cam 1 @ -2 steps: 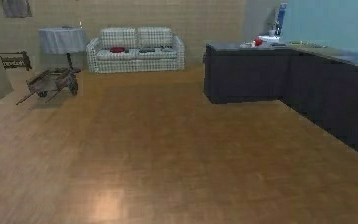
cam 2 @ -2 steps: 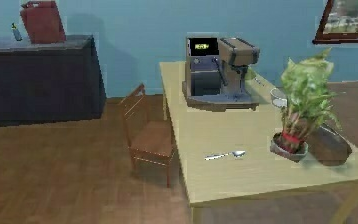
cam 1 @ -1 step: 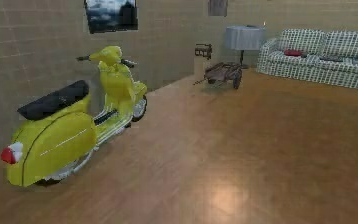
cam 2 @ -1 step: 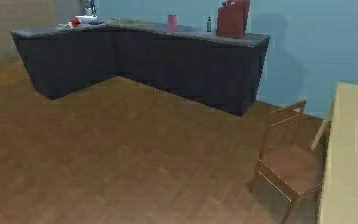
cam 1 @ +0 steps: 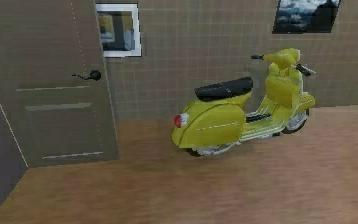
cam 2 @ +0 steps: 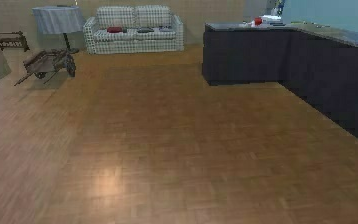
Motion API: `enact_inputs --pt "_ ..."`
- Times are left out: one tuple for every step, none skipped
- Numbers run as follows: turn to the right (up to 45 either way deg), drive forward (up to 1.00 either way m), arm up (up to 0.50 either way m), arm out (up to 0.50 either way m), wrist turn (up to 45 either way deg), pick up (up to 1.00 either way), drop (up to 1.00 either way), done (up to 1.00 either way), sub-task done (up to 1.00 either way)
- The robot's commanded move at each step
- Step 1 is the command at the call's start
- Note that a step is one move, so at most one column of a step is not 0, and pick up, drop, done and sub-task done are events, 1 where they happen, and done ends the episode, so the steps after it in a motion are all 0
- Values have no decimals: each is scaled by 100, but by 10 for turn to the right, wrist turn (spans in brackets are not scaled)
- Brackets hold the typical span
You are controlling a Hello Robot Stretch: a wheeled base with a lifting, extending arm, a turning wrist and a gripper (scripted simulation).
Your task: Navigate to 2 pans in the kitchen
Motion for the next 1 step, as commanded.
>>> enact_inputs --pt "-60 0 0 0 0 0 0 0 0"
